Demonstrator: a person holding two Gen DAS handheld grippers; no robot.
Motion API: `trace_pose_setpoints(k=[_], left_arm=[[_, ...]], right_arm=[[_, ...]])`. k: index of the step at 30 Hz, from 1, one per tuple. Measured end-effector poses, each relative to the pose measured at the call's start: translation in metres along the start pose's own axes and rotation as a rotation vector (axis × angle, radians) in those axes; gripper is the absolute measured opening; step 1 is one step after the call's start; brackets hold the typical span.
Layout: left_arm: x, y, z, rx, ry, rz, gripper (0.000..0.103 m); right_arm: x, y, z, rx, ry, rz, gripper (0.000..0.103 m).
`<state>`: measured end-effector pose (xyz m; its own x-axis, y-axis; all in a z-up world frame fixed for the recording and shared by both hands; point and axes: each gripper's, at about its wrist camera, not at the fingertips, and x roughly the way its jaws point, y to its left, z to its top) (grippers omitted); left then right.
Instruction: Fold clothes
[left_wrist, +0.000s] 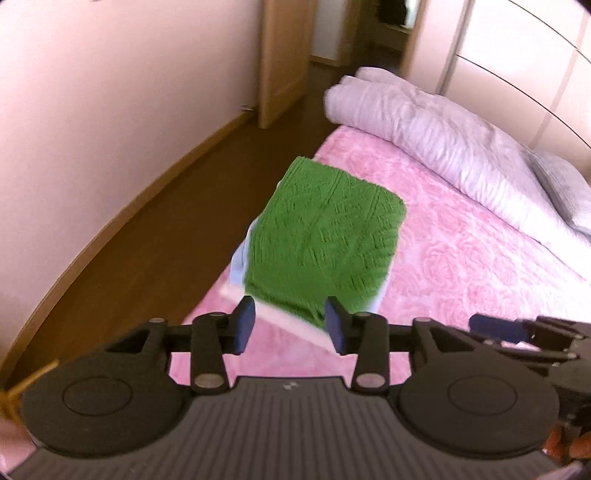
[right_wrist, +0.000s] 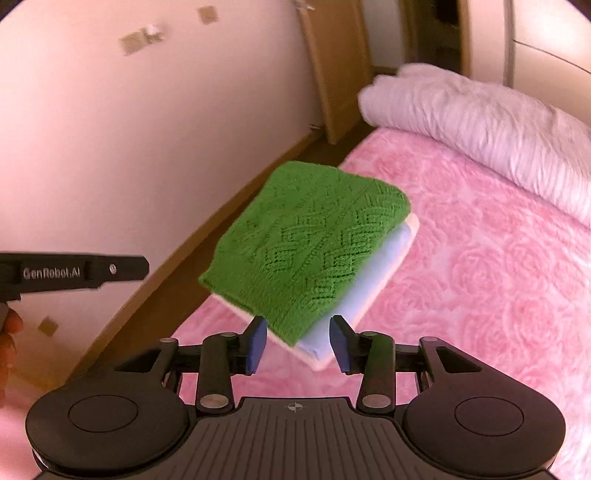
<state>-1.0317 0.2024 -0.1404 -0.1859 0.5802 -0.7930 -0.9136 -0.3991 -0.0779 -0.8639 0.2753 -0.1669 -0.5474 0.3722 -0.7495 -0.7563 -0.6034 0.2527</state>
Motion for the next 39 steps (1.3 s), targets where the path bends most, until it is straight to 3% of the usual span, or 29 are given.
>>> trace_pose_setpoints(k=[10,13,17,27,34,39], left_arm=[[-0.096,-0.134,-0.088,-0.132,-0.023,0.199,0.042],[-0.125,-0.175,-0.115,-0.171,-0.03,0.258,0.051],[-0.149,-0.202,-0.132,-0.208,-0.058,0.276,0.051],[-0.193,-0.249,-0.16,-0.292,-0.145,0.289,0.051],[-0.19,-0.274,-0.163,-0.349,-0.128,0.324,0.057],[-0.182,-0.281,-0.159,-0.4,-0.114,0.319,0.057]], right_arm=[[-0.137,-0.094,-0.043,-0.149,-0.025,0.129,0.047],[-0.172,-0.121,-0.058,-0.179,-0.029,0.139,0.048],[-0.205,-0.143,-0.071,-0.194,-0.021,0.133,0.05],[-0.25,-0.166,-0.086,-0.286,-0.077,0.16,0.051],[-0.249,-0.173,-0.091,-0.405,-0.096,0.079,0.051],[-0.247,-0.186,-0.083,-0.4,-0.085,0.109,0.051]])
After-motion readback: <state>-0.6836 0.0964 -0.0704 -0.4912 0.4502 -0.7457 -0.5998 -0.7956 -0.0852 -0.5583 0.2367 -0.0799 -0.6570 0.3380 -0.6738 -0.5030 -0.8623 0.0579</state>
